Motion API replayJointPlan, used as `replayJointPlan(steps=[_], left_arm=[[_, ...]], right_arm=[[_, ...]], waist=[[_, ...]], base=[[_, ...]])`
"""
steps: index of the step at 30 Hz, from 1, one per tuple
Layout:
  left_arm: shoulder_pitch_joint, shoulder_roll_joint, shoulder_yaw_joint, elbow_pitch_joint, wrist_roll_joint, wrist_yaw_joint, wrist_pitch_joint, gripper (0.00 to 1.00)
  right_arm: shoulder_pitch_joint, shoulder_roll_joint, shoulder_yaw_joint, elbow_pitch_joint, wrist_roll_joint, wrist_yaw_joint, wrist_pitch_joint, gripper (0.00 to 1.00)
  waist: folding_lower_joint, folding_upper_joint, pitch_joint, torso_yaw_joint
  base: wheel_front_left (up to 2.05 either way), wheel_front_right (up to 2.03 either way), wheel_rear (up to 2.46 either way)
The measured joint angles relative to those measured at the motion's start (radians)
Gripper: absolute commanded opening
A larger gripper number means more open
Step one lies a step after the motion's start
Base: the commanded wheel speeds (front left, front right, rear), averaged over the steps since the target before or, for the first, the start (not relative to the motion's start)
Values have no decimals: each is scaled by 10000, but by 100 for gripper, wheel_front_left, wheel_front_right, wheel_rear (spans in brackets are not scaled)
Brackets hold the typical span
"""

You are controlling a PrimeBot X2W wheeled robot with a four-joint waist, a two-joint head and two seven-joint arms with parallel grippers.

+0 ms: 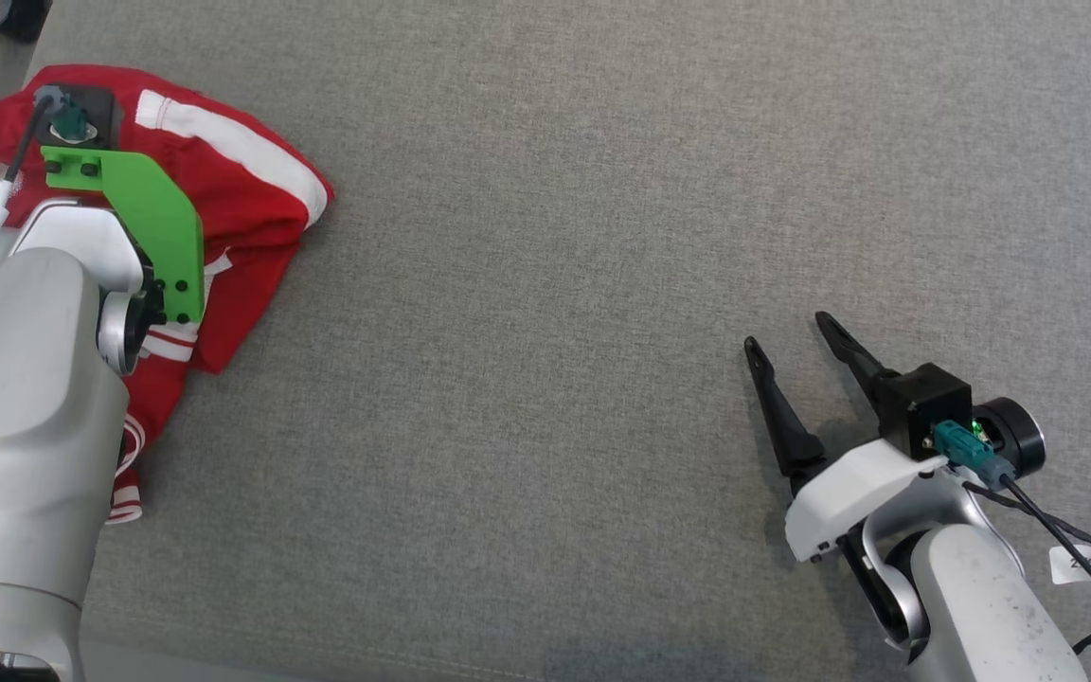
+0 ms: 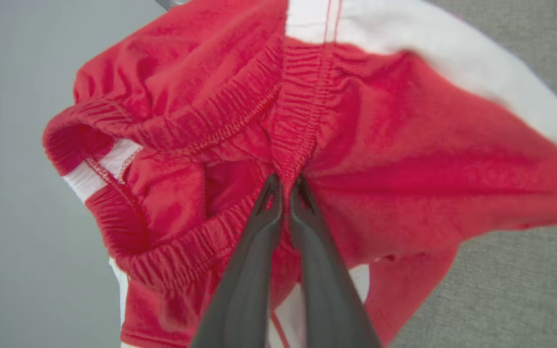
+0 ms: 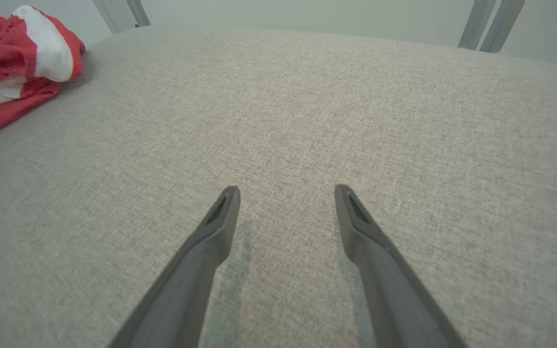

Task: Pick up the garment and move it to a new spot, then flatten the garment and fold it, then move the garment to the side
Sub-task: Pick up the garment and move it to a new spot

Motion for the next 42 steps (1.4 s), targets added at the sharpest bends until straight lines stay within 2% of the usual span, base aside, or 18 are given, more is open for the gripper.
replayJointPlan(steps=[8,17,21,26,30,36,39,42], left_arm=[[-99,-75,98,-245,-117,157,-849,0],[-608,-696,117,-1321,-334,157,-1908,0],[-808,-1051,46,-1964,-441,12,-2330,0],[-837,-1517,75,-2569,-777,-96,-2895,0],[-837,-2069,261,-2801,-1164,224,-3386,0],[-727,-2497,40,-3045,-2360,1053,-3873,0],[-503,-2500,-1049,-3614,-4084,1572,-4295,0],[-457,-2535,-2311,-4063,-5265,2146,-4832,0]], right_arm=[[0,117,8,464,153,0,-297,100],[270,293,-98,1064,414,0,-704,100],[460,357,-173,1237,500,0,-855,100],[698,374,-232,1430,625,0,-963,100],[847,374,-234,1444,809,0,-1003,100],[889,376,-290,1388,936,0,-1074,100],[880,378,-359,1384,959,0,-1091,100],[869,376,-407,1377,999,0,-1160,100]], waist=[[0,0,-531,-62],[0,0,-1484,-293],[-1,0,-1968,-623],[-1,0,-2407,-1344],[0,0,-2683,-2036],[-1,0,-2924,-3130],[-1,1,-2957,-3628],[-1,1,-2939,-4037]], base=[[0,0,0],[0,0,0],[0,0,0],[0,0,0],[0,0,0],[0,0,0],[0,0,0],[0,0,0]])
